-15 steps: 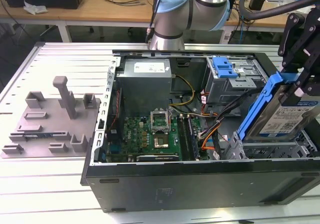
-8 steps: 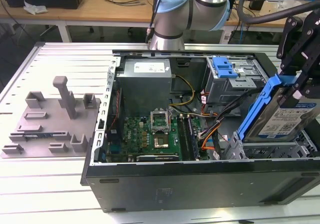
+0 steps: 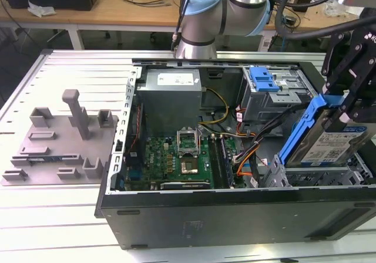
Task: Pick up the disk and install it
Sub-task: 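Insert the disk into the insertion slot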
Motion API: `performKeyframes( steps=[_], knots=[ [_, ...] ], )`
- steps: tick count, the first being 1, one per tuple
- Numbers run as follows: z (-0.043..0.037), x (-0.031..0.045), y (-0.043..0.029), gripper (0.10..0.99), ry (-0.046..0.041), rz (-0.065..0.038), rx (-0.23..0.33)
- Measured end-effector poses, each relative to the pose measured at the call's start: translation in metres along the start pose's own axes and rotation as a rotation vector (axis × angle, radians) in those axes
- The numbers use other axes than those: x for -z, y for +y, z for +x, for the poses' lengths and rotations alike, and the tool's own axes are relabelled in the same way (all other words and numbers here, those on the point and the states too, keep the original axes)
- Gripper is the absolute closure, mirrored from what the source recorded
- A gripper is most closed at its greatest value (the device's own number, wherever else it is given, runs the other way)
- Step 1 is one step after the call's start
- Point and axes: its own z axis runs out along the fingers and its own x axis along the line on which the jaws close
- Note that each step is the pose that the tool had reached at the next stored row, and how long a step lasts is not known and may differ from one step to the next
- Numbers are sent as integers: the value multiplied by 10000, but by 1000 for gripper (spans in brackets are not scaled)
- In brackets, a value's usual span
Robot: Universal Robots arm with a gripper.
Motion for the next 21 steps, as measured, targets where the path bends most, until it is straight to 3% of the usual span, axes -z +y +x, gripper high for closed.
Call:
performKeyframes(
  steps=[18,21],
  knots=[
    [23,-218,-12,718,3,1,-1],
    [26,-232,-12,647,1,0,-1]
  ],
)
